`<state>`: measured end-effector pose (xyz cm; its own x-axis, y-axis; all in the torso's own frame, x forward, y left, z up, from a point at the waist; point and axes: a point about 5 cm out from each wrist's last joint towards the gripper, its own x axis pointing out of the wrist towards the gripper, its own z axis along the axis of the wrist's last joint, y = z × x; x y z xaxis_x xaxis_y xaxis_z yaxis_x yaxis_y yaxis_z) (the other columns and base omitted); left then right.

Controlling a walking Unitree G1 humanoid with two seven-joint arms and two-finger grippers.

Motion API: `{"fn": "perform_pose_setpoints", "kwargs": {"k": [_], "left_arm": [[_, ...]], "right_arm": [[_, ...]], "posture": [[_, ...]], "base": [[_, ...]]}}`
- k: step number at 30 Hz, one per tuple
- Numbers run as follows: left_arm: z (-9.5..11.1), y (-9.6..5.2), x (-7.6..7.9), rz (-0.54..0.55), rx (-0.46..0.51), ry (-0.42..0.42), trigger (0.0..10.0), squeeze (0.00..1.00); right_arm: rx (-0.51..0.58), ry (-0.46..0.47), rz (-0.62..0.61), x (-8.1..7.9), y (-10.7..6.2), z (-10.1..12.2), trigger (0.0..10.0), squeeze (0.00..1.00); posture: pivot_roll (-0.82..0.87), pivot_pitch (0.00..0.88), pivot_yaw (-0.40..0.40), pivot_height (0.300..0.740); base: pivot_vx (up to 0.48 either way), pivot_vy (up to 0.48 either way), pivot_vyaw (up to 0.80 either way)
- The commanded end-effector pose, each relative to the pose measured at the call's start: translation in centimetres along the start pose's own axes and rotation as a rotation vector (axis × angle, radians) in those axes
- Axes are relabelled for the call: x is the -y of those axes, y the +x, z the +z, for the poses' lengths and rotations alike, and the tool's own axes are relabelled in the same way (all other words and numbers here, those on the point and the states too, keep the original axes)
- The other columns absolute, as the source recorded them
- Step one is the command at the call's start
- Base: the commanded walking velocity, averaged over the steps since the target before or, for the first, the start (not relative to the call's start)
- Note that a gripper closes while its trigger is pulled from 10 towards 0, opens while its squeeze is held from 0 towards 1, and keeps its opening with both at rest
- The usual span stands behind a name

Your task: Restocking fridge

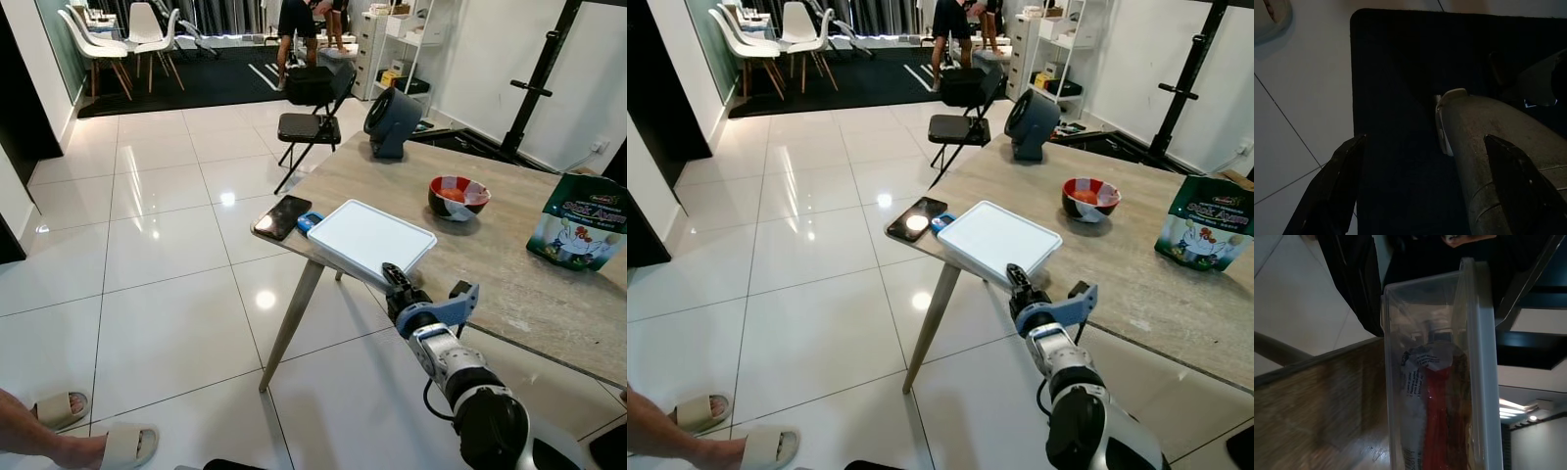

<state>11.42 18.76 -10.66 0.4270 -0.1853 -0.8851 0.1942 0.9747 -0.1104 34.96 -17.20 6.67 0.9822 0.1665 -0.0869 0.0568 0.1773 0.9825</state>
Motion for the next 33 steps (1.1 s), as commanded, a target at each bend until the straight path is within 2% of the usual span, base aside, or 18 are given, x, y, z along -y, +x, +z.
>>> {"fn": "perform_pose_setpoints", "kwargs": {"k": [1, 2, 3, 8, 12, 16, 17, 24, 25, 27, 28, 33], "left_arm": [[-1.0, 0.0, 0.6, -0.013, -0.047, -0.002, 10.0, 0.0], [-1.0, 0.0, 0.6, -0.013, -0.047, -0.002, 10.0, 0.0], [-0.9, 0.0, 0.6, -0.015, -0.047, -0.002, 10.0, 0.0], [-0.8, 0.0, 0.6, -0.017, -0.045, -0.003, 10.0, 0.0], [-0.8, 0.0, 0.5, -0.023, -0.04, -0.009, 10.0, 0.0], [-0.7, 0.0, 0.5, -0.025, -0.036, -0.016, 10.0, 0.0], [-0.7, 0.0, 0.4, -0.025, -0.035, -0.024, 10.0, 0.0], [-0.7, 0.0, 0.4, -0.025, -0.035, -0.026, 10.0, 0.0], [-0.7, 0.0, 0.5, -0.024, -0.04, -0.028, 10.0, 0.0], [-0.7, 0.0, 0.5, -0.024, -0.04, -0.028, 10.0, 0.0], [-0.8, 0.0, 0.4, -0.02, -0.044, -0.03, 10.0, 0.0], [-0.9, 0.0, 0.3, -0.012, -0.051, -0.028, 10.0, 0.0]], "right_arm": [[0.033, 0.027, 0.126, -1.1, 0.1, 1.1, 10.0, 0.0], [0.033, 0.027, 0.126, -1.1, 0.1, 1.1, 10.0, 0.0], [0.032, 0.033, 0.204, -1.8, 0.0, 1.5, 10.0, 0.0], [0.04, 0.043, 0.326, -3.2, 0.1, 2.3, 10.0, 0.0], [-0.019, 0.016, 0.406, -4.3, 0.2, 2.2, 10.0, 0.0], [-0.069, -0.031, 0.449, -4.6, 0.1, 1.8, 10.0, 0.0], [-0.117, -0.063, 0.503, -4.8, -0.3, 1.5, 10.0, 0.0], [-0.198, -0.134, 0.632, -5.5, -1.2, 1.0, 10.0, 0.0], [-0.243, -0.161, 0.672, -5.7, -1.6, 0.7, 10.0, 0.0], [-0.243, -0.161, 0.672, -5.7, -1.6, 0.7, 10.0, 0.0], [-0.286, -0.194, 0.686, -5.5, -1.9, 0.3, 10.0, 0.0], [-0.356, -0.23, 0.701, -5.0, -2.4, -0.6, 10.0, 0.0]], "posture": [[-0.09, 0.0, -0.034, 0.74], [-0.09, 0.0, -0.034, 0.74], [-0.09, 0.0, -0.034, 0.74], [-0.09, 0.0, -0.029, 0.74], [-0.09, 0.0, -0.028, 0.74], [-0.09, 0.0, -0.027, 0.74], [-0.09, 0.0, -0.027, 0.74], [-0.09, 0.0, -0.027, 0.74], [-0.09, 0.0, -0.027, 0.74], [-0.09, 0.0, -0.027, 0.74], [-0.09, 0.0, -0.024, 0.74], [-0.09, 0.0, -0.024, 0.74]], "base": [[0.0, 0.0, 0.0], [0.0, 0.0, 0.0], [0.0, 0.0, 0.0], [0.0, 0.0, 0.0], [0.0, 0.0, 0.0], [0.0, 0.0, 0.0], [0.0, 0.0, 0.0], [0.0, 0.0, 0.0], [0.0, 0.0, 0.0], [0.0, 0.0, 0.0], [0.0, 0.0, 0.0], [0.0, 0.0, 0.0]]}}
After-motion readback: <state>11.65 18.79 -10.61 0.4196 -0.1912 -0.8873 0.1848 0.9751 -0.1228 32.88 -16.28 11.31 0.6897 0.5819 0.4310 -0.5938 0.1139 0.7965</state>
